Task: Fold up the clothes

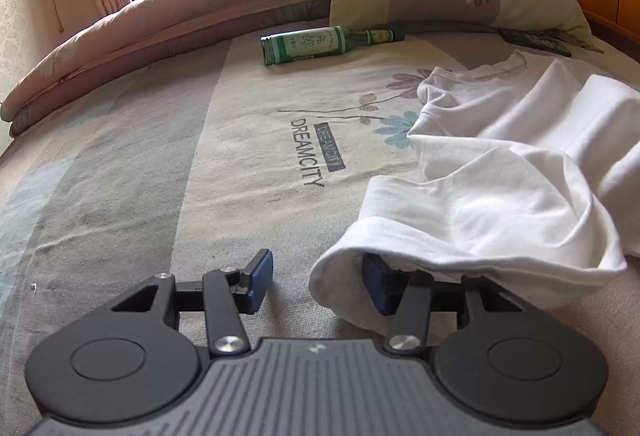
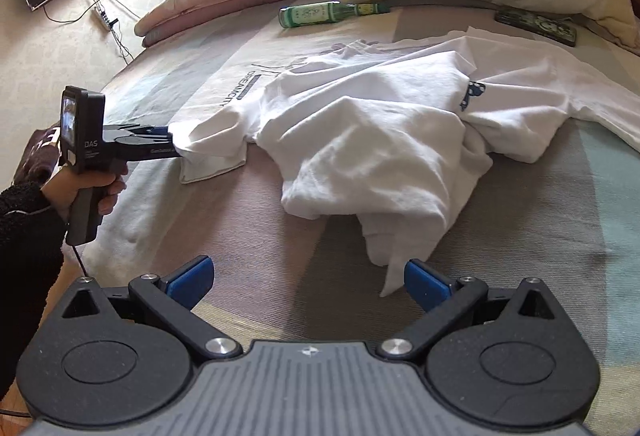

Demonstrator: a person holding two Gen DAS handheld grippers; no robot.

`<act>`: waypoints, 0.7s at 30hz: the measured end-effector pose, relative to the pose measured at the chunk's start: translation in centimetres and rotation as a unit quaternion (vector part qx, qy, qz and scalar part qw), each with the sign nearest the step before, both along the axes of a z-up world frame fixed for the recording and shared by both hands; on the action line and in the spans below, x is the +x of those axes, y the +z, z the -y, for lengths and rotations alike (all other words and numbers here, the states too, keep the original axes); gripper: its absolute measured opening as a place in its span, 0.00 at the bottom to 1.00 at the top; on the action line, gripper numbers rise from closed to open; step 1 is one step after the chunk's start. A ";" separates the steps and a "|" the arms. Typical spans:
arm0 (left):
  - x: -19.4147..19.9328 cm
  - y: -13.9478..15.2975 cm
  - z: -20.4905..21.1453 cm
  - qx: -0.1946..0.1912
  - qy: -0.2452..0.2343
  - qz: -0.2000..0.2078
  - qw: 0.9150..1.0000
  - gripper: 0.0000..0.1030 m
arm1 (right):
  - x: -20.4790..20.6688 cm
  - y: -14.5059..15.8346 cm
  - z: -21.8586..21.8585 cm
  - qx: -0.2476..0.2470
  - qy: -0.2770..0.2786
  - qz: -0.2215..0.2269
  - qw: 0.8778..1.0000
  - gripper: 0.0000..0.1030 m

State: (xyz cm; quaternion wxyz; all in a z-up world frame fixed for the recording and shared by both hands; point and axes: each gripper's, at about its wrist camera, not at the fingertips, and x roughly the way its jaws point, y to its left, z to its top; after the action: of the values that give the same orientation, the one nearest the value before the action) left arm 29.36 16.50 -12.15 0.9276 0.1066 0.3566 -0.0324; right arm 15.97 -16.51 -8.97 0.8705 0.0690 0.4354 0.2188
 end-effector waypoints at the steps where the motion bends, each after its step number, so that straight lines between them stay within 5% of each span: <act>1: 0.2 0.2 -0.3 0.007 0.016 0.009 1.000 0.51 | 0.0 0.0 -0.3 -0.004 0.003 0.001 1.000 1.00; 6: 1.2 1.2 -2.0 0.040 0.101 0.058 0.992 0.42 | -0.1 -0.1 -0.3 -0.019 -0.004 0.005 1.000 1.00; 13: 1.3 5.1 -8.5 0.086 0.249 0.119 0.957 0.40 | 0.3 -0.2 0.9 -0.016 -0.035 0.005 0.999 1.00; 17: 0.8 6.8 -11.6 0.112 0.283 0.132 0.943 0.43 | 0.4 -0.3 1.3 -0.013 -0.043 0.007 0.999 1.00; 21: -0.1 6.9 -12.2 0.122 0.274 0.114 0.947 0.45 | 0.4 -0.2 1.5 -0.011 -0.047 0.009 0.999 1.00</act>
State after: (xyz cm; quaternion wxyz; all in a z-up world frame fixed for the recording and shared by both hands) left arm 29.26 28.73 -5.22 0.9152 0.1204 0.2647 0.2790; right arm 16.32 -17.97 -9.21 0.8843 0.0775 0.4266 0.1734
